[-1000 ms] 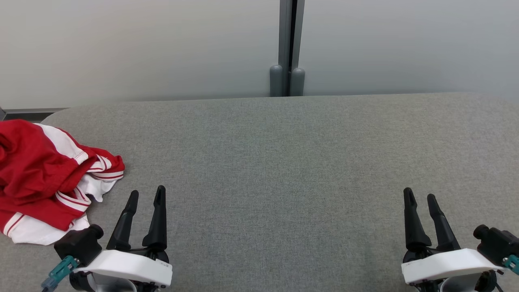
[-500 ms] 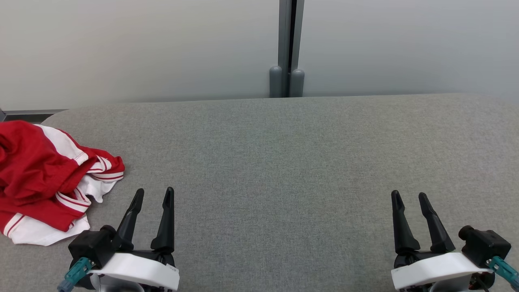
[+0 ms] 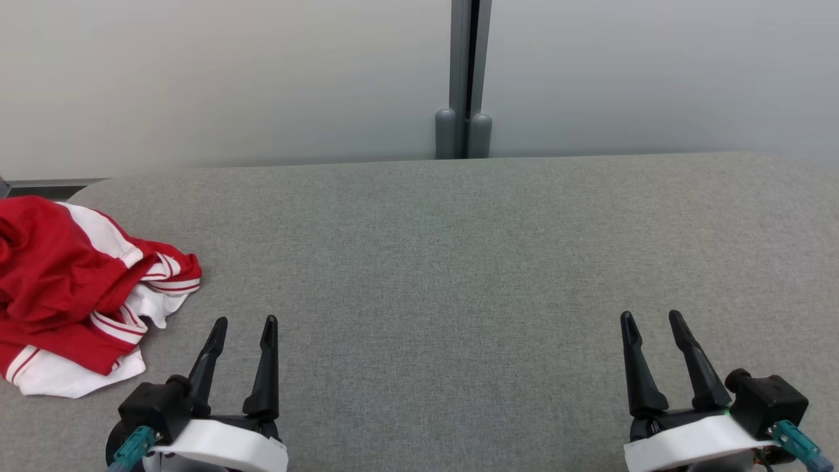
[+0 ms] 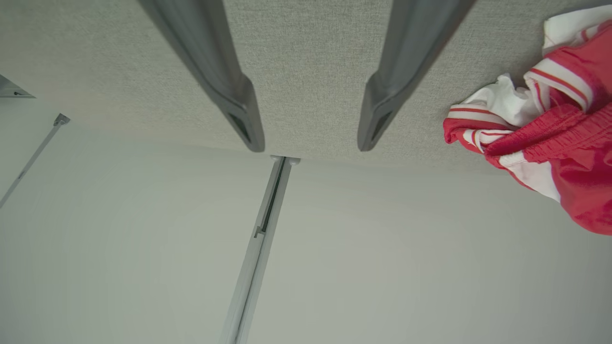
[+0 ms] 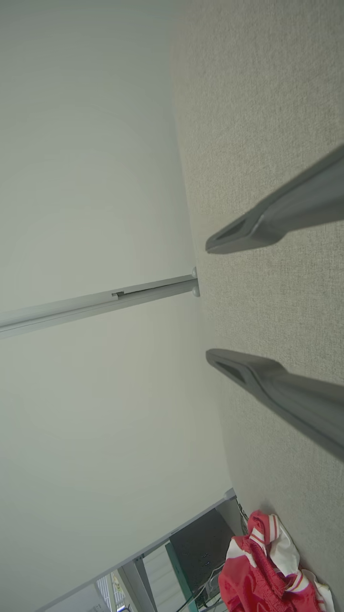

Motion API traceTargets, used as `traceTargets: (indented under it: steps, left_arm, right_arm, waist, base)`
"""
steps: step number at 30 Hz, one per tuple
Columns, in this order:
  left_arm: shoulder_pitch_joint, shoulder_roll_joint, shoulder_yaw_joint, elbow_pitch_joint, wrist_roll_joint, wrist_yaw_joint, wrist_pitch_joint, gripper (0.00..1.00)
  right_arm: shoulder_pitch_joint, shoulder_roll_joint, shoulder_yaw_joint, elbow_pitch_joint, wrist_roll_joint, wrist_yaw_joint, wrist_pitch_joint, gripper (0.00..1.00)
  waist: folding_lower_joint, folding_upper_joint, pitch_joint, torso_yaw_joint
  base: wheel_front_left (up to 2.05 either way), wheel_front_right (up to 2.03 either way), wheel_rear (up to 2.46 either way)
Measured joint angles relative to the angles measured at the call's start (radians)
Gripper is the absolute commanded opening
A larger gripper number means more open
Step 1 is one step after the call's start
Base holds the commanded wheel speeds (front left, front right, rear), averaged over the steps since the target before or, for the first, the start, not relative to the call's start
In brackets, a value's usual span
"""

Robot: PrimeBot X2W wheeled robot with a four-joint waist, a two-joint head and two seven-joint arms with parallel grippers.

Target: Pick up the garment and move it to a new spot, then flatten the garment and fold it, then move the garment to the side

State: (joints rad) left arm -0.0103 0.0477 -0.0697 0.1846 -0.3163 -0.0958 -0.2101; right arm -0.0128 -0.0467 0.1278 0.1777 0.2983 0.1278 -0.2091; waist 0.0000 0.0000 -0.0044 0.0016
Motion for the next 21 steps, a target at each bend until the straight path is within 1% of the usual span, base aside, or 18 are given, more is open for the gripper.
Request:
traceTargets:
  steps: [13, 15, 21]
  left_arm:
    - [0.000, 0.000, -0.014, 0.001, 0.127, 0.018, -0.025, 1.00]
    - [0.000, 0.000, -0.015, -0.002, 0.141, 0.027, -0.028, 1.00]
    - [0.001, 0.000, -0.017, -0.005, 0.185, 0.032, -0.039, 1.00]
  right_arm:
    - [0.009, -0.001, -0.007, -0.001, -0.099, 0.000, -0.026, 1.00]
    - [0.011, -0.001, -0.007, -0.002, -0.115, 0.000, -0.029, 1.00]
    - [0.013, -0.001, -0.005, -0.004, -0.158, 0.001, -0.038, 1.00]
  waist:
    - [0.0000, 0.0000, 0.000, -0.002]
    - [0.0000, 0.0000, -0.001, -0.002]
    - [0.0000, 0.0000, -0.004, 0.001]
  base:
    - [0.00, 0.00, 0.00]
    - [0.00, 0.00, 0.00]
    - [0.00, 0.00, 0.00]
